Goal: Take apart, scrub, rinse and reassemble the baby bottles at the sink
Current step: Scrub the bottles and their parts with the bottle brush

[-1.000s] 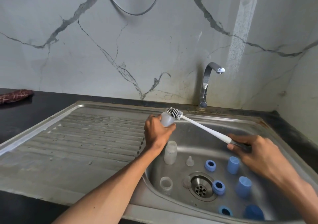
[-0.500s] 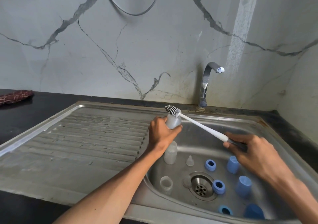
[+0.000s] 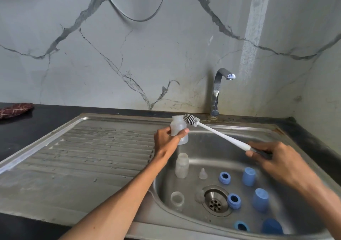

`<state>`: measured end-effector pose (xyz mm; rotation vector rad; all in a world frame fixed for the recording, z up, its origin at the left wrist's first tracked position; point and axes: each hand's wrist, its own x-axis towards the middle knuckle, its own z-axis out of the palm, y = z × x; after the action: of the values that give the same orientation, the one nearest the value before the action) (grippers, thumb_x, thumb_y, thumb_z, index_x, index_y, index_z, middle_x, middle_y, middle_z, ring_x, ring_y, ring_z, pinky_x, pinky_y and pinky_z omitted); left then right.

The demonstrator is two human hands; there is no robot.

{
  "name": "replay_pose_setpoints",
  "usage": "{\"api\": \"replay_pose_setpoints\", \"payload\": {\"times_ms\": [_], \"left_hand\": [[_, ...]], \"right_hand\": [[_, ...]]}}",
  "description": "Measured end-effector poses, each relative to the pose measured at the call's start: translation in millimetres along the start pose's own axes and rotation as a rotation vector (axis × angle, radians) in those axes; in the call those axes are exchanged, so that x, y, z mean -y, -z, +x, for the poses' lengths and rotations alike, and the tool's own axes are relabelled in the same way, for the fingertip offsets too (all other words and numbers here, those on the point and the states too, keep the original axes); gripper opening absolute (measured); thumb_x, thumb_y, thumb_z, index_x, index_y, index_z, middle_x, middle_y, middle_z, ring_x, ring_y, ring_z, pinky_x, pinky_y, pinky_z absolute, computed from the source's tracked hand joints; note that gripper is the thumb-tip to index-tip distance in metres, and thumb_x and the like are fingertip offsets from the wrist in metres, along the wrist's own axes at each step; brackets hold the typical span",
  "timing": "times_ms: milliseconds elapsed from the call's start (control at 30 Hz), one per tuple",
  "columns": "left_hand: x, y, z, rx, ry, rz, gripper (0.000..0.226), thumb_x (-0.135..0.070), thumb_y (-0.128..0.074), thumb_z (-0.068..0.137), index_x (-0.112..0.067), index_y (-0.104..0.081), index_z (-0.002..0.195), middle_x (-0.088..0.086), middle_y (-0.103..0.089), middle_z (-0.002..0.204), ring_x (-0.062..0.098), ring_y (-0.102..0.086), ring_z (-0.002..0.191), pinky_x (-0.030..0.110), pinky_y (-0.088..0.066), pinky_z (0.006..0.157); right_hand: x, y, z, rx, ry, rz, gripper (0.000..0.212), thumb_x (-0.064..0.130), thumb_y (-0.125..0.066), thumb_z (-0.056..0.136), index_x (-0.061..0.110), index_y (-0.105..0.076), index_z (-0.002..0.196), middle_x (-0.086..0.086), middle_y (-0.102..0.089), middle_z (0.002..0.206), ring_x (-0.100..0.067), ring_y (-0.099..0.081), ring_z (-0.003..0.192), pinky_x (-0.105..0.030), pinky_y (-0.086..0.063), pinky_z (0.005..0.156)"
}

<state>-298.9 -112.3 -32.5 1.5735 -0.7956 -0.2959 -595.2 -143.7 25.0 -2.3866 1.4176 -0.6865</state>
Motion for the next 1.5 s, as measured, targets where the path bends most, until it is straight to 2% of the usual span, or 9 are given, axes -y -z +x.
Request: {"api": "replay_pose_setpoints", "payload": {"times_ms": [267, 400, 567, 667, 800, 867, 1033, 1200, 1500], "left_hand": [[1, -5, 10, 0.109, 0.258, -0.445, 0.047, -0.051, -0.081, 0.063, -0.013, -0.075, 0.09, 0.006, -0.076, 0.099, 0.023, -0.071, 0.099, 0.049, -0.054, 0.097], [1, 0, 11, 0.178, 0.351, -0.697, 0.031, -0.023, -0.068, 0.092, -0.005, -0.064, 0.117, 0.02, -0.067, 0.123, 0.03, -0.065, 0.115, 0.041, -0.059, 0.087], [-11, -12, -2, 0.27, 0.415, -0.8, 0.038, -0.019, -0.067, 0.092, -0.002, -0.057, 0.125, 0.023, -0.063, 0.124, 0.035, -0.062, 0.117, 0.045, -0.057, 0.092], [-9, -3, 7, 0.189, 0.434, -0.906, 0.039, -0.02, -0.065, 0.093, -0.003, -0.056, 0.126, 0.021, -0.062, 0.121, 0.031, -0.064, 0.107, 0.045, -0.058, 0.088], [-3, 9, 13, 0.124, 0.427, -0.915, 0.035, -0.023, -0.06, 0.098, -0.003, -0.056, 0.127, 0.017, -0.066, 0.112, 0.025, -0.064, 0.099, 0.041, -0.056, 0.088], [-4, 4, 9, 0.164, 0.426, -0.894, 0.036, -0.022, -0.06, 0.098, -0.002, -0.056, 0.127, 0.019, -0.066, 0.118, 0.026, -0.064, 0.103, 0.041, -0.056, 0.091], [-14, -15, -7, 0.298, 0.461, -0.879, 0.034, -0.018, -0.059, 0.098, 0.001, -0.054, 0.125, 0.022, -0.063, 0.117, 0.035, -0.059, 0.117, 0.05, -0.049, 0.102], [-8, 6, 10, 0.201, 0.399, -1.025, 0.035, -0.015, -0.064, 0.089, -0.001, -0.055, 0.119, 0.027, -0.057, 0.131, 0.039, -0.058, 0.119, 0.052, -0.053, 0.095], [-21, -11, -10, 0.412, 0.416, -0.955, 0.028, -0.016, -0.058, 0.096, 0.0, -0.055, 0.119, 0.029, -0.057, 0.132, 0.042, -0.056, 0.122, 0.05, -0.056, 0.089]], "right_hand": [[4, -13, 0, 0.033, 0.049, 0.078, 0.042, 0.039, -0.067, 0.09, 0.031, -0.062, 0.131, -0.002, -0.074, 0.098, -0.024, -0.067, 0.088, -0.036, -0.053, 0.073], [2, -23, 1, 0.053, 0.063, 0.101, 0.041, 0.038, -0.069, 0.089, 0.033, -0.064, 0.129, 0.001, -0.075, 0.084, -0.024, -0.07, 0.08, -0.036, -0.055, 0.069], [-1, -33, 4, 0.032, 0.084, 0.182, 0.04, 0.038, -0.069, 0.089, 0.031, -0.065, 0.129, -0.001, -0.071, 0.074, -0.025, -0.063, 0.066, -0.031, -0.052, 0.061], [-1, -28, 4, 0.109, 0.095, 0.213, 0.039, 0.032, -0.069, 0.09, 0.029, -0.064, 0.129, 0.009, -0.068, 0.067, -0.008, -0.053, 0.052, -0.019, -0.045, 0.054], [1, -24, 2, 0.238, 0.121, 0.143, 0.047, 0.03, -0.069, 0.091, 0.031, -0.058, 0.136, 0.02, -0.07, 0.108, 0.0, -0.066, 0.091, -0.016, -0.051, 0.08], [2, -26, 2, 0.237, 0.127, 0.146, 0.048, 0.029, -0.07, 0.091, 0.03, -0.058, 0.137, 0.017, -0.069, 0.115, 0.001, -0.064, 0.096, -0.014, -0.048, 0.083], [6, -29, 0, 0.157, 0.101, 0.192, 0.05, 0.026, -0.07, 0.09, 0.024, -0.056, 0.138, 0.019, -0.064, 0.094, 0.004, -0.06, 0.079, -0.011, -0.044, 0.067], [3, -21, 0, 0.327, 0.046, 0.229, 0.049, 0.023, -0.071, 0.09, 0.027, -0.057, 0.137, 0.004, -0.064, 0.067, -0.004, -0.053, 0.048, -0.019, -0.049, 0.052], [5, -24, -1, 0.316, 0.02, 0.334, 0.048, 0.017, -0.072, 0.089, 0.025, -0.061, 0.135, 0.001, -0.066, 0.065, -0.016, -0.059, 0.049, -0.027, -0.054, 0.052]]}}
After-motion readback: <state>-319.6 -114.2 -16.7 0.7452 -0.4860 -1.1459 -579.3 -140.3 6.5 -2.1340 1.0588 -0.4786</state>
